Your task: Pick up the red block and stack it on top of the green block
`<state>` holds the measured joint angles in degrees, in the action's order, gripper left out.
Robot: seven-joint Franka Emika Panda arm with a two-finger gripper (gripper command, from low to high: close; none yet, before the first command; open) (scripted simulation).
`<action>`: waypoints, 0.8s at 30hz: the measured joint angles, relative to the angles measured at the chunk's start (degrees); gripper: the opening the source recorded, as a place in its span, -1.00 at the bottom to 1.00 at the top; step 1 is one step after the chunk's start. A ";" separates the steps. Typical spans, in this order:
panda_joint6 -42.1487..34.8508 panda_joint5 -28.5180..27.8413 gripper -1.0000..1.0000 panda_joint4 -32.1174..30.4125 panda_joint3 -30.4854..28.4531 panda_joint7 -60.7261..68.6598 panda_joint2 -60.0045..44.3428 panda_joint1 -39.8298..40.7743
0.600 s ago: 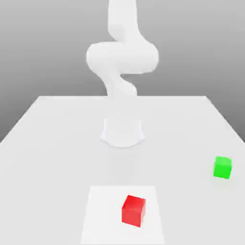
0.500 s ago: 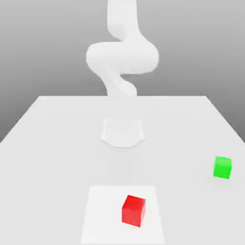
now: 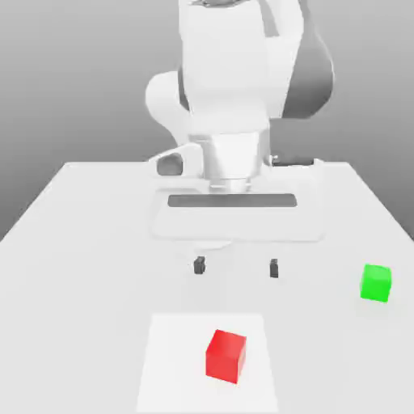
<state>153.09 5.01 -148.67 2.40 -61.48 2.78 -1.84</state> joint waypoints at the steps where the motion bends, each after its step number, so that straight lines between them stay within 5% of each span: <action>1: 1.08 -1.05 0.00 -0.83 -0.10 -1.68 -2.02 -0.18; 9: 13.00 -5.69 0.00 -1.84 -1.92 -7.80 -18.29 -1.57; 10: 14.20 -5.70 -1.00 -1.65 -1.94 -7.85 -19.72 -1.59; 17: 14.29 -5.89 -1.00 -1.64 -1.88 -8.02 -19.75 -1.51; 24: 4.53 -5.00 -1.00 -3.59 1.19 -4.68 -8.13 -2.93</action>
<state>157.61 0.02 -152.27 3.59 -66.15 -5.35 -4.77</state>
